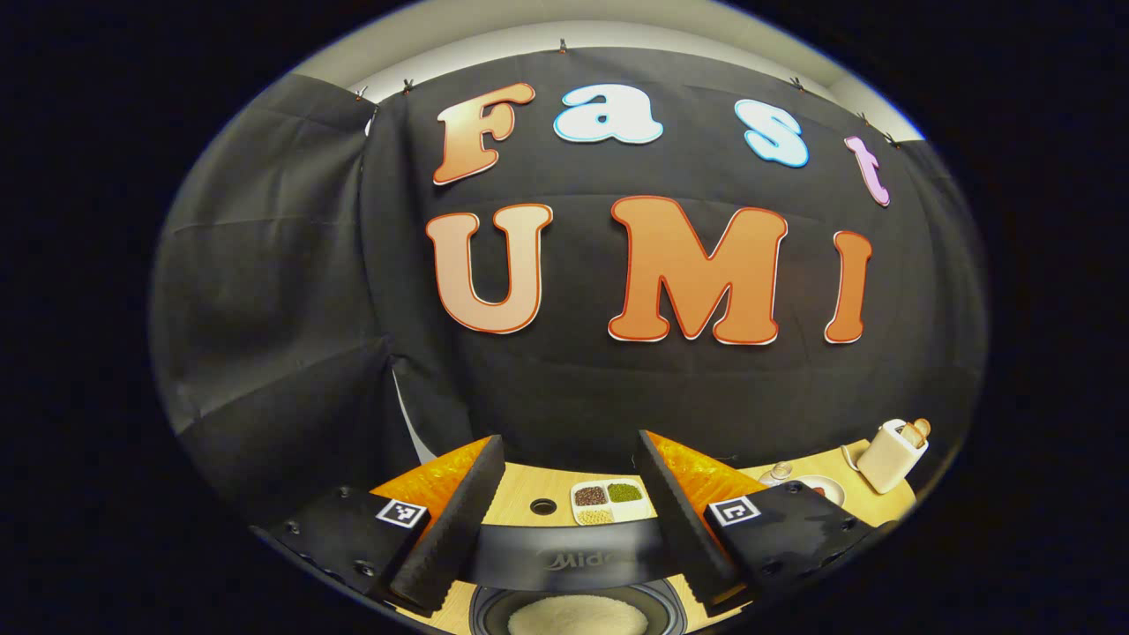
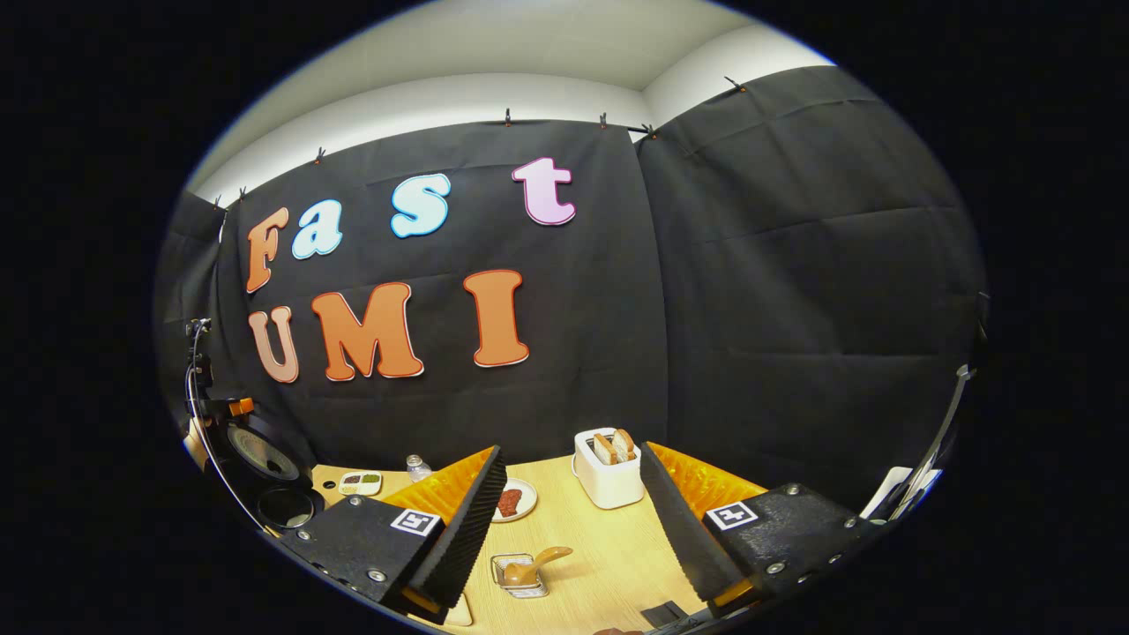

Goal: Close the left gripper, press the button to open the rice cooker; take a wooden spoon from the chopstick holder with the right hand, scoop a spoonful of rice and pour it into the rice cooker, then put the wooden spoon back into the chopstick holder.

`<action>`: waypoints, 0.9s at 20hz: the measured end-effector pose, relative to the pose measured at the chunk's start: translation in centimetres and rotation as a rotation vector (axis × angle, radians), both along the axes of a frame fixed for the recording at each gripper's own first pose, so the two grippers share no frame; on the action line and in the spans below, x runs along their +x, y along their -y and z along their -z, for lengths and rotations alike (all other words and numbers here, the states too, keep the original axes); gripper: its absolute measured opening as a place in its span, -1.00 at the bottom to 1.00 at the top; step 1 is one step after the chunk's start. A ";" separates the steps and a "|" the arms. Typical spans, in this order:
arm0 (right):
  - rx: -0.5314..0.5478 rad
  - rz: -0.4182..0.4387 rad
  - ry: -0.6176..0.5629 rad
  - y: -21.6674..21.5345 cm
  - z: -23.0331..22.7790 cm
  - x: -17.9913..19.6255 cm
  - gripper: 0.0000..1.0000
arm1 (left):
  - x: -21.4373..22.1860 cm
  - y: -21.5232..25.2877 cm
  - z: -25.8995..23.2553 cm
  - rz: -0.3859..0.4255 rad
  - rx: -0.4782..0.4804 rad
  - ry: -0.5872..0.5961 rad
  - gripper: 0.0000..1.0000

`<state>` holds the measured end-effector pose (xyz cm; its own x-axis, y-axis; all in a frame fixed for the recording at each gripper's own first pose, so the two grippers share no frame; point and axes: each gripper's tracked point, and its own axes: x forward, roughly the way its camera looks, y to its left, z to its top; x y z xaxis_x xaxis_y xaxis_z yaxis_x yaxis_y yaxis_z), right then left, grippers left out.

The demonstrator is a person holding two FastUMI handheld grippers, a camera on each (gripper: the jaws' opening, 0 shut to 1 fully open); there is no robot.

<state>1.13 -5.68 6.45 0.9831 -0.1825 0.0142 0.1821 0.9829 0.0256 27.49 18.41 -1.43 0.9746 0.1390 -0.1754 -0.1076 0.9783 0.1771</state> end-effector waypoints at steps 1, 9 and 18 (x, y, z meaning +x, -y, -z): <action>-0.002 -0.010 -0.001 -0.3 0.0 0.1 0.89 | -0.6 0.0 0.2 0.008 -0.003 0.006 0.96; 0.016 -0.111 -0.009 -3.2 0.6 1.4 0.88 | -9.4 0.7 5.6 0.014 0.006 -0.017 1.00; 0.006 -0.176 -0.043 -5.3 1.9 2.7 0.88 | -15.4 -0.9 16.3 -0.064 0.035 -0.062 1.00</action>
<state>3.87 -0.35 4.60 0.9995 -0.0077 -0.0296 0.0085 0.9996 0.0278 12.06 19.30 -17.74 0.9510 0.2077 -0.2290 -0.1575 0.9628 0.2195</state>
